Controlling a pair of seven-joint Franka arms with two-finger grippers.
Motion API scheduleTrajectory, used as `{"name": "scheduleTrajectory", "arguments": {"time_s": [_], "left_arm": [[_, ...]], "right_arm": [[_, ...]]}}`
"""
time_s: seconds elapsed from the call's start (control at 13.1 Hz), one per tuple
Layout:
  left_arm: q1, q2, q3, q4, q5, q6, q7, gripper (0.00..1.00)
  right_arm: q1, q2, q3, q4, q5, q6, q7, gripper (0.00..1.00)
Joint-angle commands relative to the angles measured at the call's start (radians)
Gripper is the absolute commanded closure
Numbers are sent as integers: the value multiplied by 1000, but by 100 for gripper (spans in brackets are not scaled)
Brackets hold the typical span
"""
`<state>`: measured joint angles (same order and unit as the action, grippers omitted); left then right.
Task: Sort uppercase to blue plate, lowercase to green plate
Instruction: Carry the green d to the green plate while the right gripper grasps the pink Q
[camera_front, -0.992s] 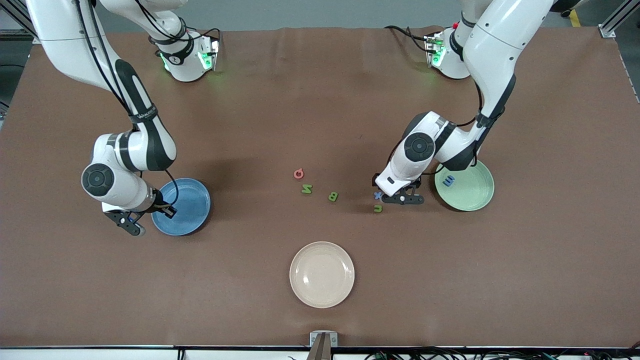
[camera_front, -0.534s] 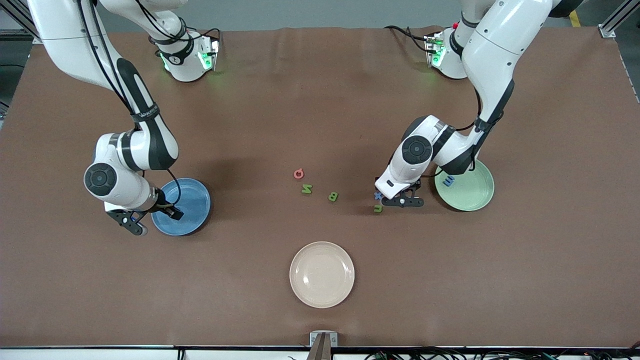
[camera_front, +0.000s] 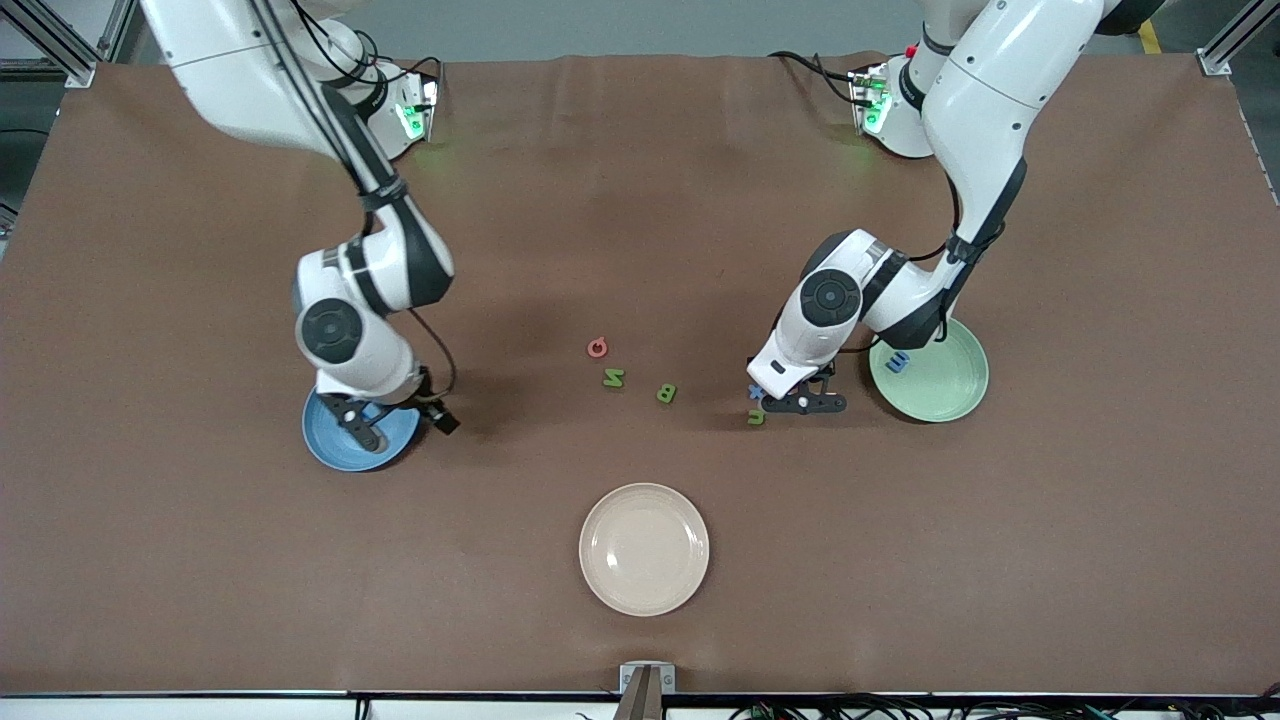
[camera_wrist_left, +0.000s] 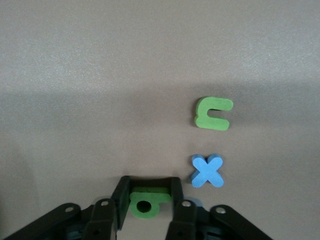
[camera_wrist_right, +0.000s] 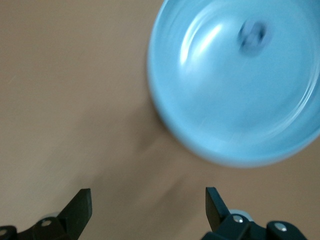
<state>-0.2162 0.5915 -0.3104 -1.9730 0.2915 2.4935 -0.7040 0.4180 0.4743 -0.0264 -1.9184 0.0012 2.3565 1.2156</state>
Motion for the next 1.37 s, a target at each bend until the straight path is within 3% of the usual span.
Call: {"name": "scheduleTrajectory", "arguments": {"time_s": [0.0, 0.31, 0.76, 0.99, 1.3], "left_arm": [[-5, 4, 7, 6, 18, -11, -26, 75], [17, -42, 4, 5, 21, -28, -17, 81], [72, -188, -4, -21, 17, -186, 101, 84], [194, -254, -57, -113, 17, -186, 245, 85], [493, -288, -234, -223, 23, -150, 434, 85]], "right_arm": [[94, 9, -10, 13, 20, 16, 166, 0], [231, 64, -14, 12, 20, 78, 347, 0], [291, 121, -14, 21, 6, 144, 426, 0], [317, 132, -17, 32, 3, 144, 446, 0], [360, 142, -18, 32, 0, 145, 470, 0]]}}
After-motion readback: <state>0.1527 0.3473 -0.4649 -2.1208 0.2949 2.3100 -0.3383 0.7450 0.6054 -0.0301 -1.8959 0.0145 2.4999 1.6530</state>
